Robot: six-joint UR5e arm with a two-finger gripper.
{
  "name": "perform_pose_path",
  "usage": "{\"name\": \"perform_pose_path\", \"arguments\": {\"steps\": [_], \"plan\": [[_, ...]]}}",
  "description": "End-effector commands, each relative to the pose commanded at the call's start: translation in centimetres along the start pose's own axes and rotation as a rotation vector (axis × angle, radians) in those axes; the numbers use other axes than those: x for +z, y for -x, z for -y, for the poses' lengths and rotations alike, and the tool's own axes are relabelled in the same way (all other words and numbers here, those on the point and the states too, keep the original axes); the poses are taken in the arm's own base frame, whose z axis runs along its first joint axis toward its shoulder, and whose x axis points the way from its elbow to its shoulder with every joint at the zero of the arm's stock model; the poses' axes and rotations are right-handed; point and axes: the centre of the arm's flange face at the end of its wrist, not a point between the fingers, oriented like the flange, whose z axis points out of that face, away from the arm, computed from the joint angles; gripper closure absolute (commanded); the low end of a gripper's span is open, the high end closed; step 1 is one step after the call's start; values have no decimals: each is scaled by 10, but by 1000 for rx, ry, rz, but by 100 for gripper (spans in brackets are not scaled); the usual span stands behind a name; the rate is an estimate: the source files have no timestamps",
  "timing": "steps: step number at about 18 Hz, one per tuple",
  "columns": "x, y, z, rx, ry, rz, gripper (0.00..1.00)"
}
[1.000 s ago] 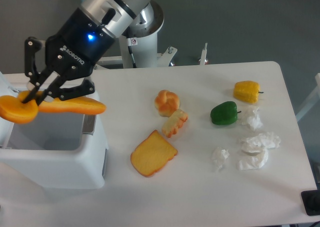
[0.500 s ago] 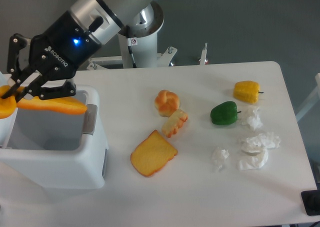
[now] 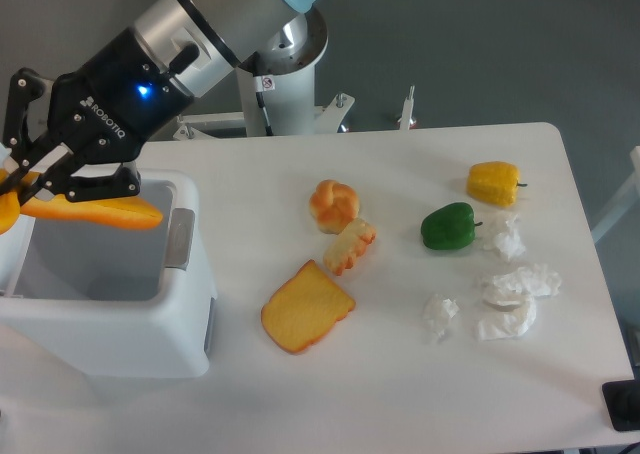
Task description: Place the long bread in the trash can
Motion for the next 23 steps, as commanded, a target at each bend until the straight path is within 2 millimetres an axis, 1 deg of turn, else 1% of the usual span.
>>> {"name": "perform_pose_path", "arguments": {"steps": [7, 11, 13, 14, 18, 21, 23], "plan": [[2, 1, -2, -11, 2, -39, 77], [5, 3, -3, -18, 5, -63, 73], [5, 4, -3, -20, 4, -65, 66], [5, 4, -3, -18, 4, -71, 60], [7, 5, -4, -20, 6, -74, 58], [7, 6, -4, -17, 6, -75, 54], [7, 6, -4, -19, 6, -75, 54]]}}
